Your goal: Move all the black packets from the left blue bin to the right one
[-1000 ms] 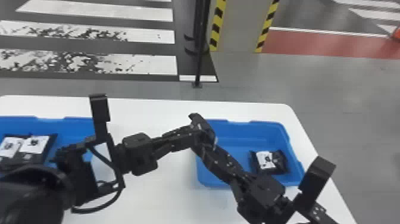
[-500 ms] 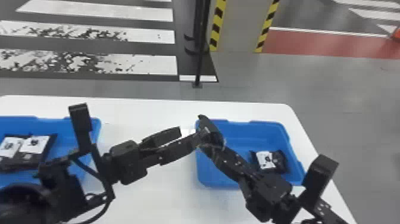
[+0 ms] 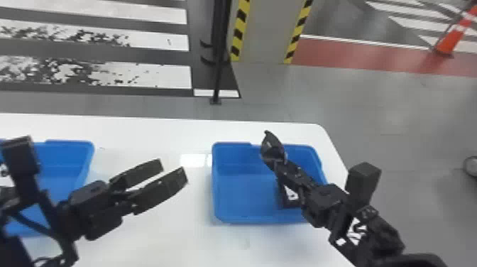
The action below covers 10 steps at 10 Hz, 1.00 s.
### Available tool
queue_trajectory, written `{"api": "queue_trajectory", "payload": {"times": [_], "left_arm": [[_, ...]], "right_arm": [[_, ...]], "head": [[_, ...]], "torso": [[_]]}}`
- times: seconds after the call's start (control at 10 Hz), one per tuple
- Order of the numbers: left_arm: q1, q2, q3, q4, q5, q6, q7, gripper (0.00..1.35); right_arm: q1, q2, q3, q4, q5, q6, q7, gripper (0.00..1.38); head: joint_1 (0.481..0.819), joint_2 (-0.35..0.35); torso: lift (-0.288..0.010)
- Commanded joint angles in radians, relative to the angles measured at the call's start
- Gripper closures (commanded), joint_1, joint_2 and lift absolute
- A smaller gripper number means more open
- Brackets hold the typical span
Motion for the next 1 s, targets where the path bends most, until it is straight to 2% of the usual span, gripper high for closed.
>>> {"api": "queue_trajectory", "payload": {"times": [0.0, 0.1, 0.2, 0.3, 0.4, 0.5, 0.7, 0.9], "left_arm": [[0.033, -0.004, 0.06, -0.023, -0.025, 0.013, -0.001, 0.14], [0.053, -0.009, 0.104, -0.033, -0.045, 0.023, 0.001, 0.14], [0.07, -0.012, 0.144, -0.043, -0.057, 0.026, 0.001, 0.14], [0.082, -0.017, 0.19, -0.055, -0.08, 0.035, 0.001, 0.14], [0.085, -0.023, 0.249, -0.06, -0.122, 0.045, 0.001, 0.14], [0.082, -0.024, 0.301, -0.06, -0.168, 0.06, 0.001, 0.14], [0.073, -0.026, 0.413, -0.06, -0.288, 0.099, 0.007, 0.14], [0.046, -0.024, 0.493, -0.055, -0.402, 0.134, 0.024, 0.14]], "right_arm": [[-0.036, -0.006, -0.009, 0.05, 0.017, 0.0, 0.0, 1.0], [-0.029, -0.006, -0.019, 0.05, 0.025, 0.0, 0.0, 0.56], [-0.007, -0.006, -0.025, 0.031, 0.025, 0.0, 0.0, 0.27], [0.035, -0.004, -0.033, -0.016, 0.021, 0.0, 0.0, 0.12], [0.096, 0.003, -0.051, -0.082, 0.019, -0.012, 0.0, 0.11], [0.16, 0.016, -0.061, -0.131, 0.005, -0.078, -0.007, 0.12], [0.293, 0.048, -0.059, -0.203, -0.037, -0.216, -0.037, 0.11], [0.411, 0.083, -0.057, -0.276, -0.11, -0.272, -0.08, 0.12]], "head": [[0.695, -0.246], [0.695, -0.24], [0.695, -0.222], [0.695, -0.203], [0.695, -0.189], [0.695, -0.159], [0.695, -0.068], [0.695, 0.025]], "torso": [[-0.144], [-0.144], [-0.144], [-0.144], [-0.144], [-0.144], [-0.144], [-0.144]]}}
